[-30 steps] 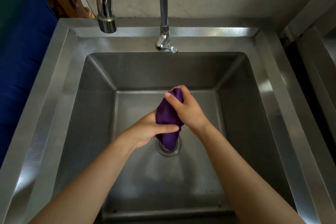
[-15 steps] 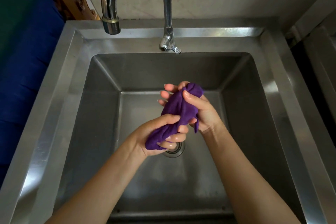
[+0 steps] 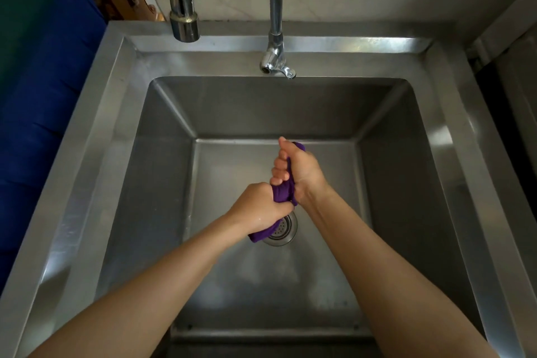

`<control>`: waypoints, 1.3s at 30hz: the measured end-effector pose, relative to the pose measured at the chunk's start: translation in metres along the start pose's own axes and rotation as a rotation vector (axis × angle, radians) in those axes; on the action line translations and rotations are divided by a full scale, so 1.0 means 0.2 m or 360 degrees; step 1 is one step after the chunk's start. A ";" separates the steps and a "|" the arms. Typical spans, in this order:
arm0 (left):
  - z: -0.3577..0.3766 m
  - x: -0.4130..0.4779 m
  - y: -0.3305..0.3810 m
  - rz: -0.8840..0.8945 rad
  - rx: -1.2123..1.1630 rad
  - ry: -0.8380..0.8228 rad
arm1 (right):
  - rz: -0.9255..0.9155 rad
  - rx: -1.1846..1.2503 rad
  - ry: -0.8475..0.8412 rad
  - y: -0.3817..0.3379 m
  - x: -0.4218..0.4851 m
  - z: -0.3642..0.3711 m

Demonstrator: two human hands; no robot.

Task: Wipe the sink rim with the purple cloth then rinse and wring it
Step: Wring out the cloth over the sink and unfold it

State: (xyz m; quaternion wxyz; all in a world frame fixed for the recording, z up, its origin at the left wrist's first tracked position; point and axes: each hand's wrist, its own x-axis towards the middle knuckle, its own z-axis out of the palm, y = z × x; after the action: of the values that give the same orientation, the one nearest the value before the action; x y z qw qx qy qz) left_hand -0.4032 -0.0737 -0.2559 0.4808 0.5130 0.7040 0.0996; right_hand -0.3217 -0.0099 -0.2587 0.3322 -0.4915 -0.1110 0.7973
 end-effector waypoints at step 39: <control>-0.11 -0.03 0.05 -0.0596 -0.1219 -0.0256 | -0.1770 -0.2623 0.0224 -0.06 -0.02 -0.11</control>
State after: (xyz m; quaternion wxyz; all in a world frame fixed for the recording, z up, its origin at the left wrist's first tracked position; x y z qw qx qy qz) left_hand -0.4136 -0.0658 -0.2344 0.6996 0.1671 0.6574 0.2245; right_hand -0.2971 -0.0074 -0.2605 0.2194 -0.4929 -0.8243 0.1714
